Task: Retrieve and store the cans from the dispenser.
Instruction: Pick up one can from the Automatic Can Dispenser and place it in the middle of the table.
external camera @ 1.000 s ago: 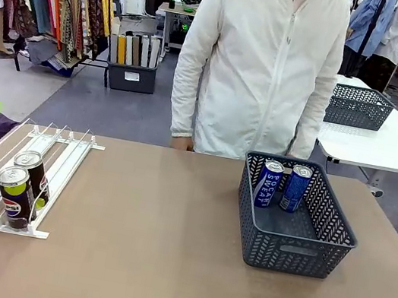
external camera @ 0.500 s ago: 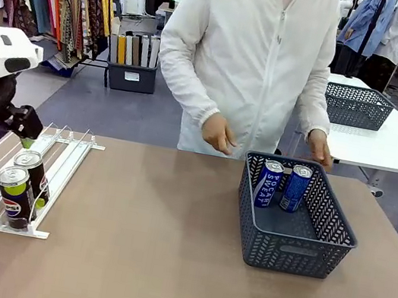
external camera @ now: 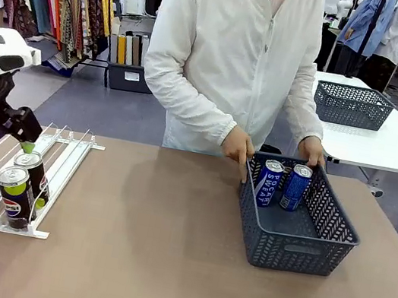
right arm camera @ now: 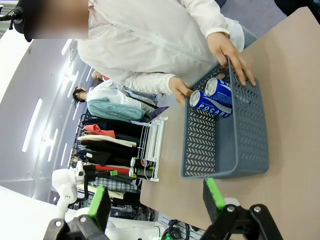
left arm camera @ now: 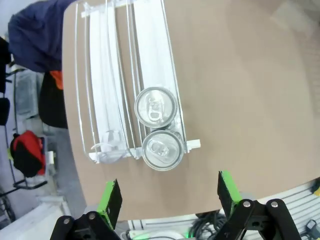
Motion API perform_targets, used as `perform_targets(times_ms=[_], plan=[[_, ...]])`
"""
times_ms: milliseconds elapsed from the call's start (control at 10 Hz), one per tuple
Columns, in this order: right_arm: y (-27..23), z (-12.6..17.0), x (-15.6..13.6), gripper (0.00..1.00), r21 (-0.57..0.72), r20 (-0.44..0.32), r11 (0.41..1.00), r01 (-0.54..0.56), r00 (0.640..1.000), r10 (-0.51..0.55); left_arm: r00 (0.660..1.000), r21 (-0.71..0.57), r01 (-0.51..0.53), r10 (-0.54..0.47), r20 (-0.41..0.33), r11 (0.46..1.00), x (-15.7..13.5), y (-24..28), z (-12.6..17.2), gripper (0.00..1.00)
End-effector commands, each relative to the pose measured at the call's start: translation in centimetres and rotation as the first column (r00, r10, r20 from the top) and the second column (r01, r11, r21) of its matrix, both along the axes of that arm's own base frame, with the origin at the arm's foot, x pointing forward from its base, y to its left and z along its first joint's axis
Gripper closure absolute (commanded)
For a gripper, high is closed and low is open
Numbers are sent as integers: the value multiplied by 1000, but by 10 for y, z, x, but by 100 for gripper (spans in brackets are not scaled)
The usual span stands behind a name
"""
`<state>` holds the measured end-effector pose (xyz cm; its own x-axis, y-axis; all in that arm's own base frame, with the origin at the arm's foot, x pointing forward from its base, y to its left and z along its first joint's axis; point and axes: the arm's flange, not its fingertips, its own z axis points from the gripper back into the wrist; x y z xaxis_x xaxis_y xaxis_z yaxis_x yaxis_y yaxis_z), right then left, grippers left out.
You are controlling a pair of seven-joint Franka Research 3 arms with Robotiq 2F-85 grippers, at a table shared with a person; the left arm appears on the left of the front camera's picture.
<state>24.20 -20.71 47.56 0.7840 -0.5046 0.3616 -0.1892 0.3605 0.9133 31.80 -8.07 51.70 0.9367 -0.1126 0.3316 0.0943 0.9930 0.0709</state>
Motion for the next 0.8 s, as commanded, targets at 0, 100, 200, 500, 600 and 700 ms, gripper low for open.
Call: perform_targets(times_ms=[0,100,200,500,600,700], plan=[[1,1,3,0,11,38,1000,7,999,-8,995,52,-55,59,-80,997,11,5,-18,0],[1,1,3,0,11,38,1000,7,999,-8,990,48,-72,77,-122,996,15,10,-34,0],[1,1,3,0,11,38,1000,7,999,-8,980,46,-126,131,-150,991,24,14,-49,0],[1,1,3,0,11,38,1000,7,999,-8,961,-49,-93,77,-264,994,38,17,-85,0],[1,1,3,0,11,38,1000,7,999,-8,960,-65,-102,81,-267,993,43,17,-92,0],[1,1,3,0,11,38,1000,7,999,-8,960,-83,-96,70,-272,992,45,16,-96,0]])
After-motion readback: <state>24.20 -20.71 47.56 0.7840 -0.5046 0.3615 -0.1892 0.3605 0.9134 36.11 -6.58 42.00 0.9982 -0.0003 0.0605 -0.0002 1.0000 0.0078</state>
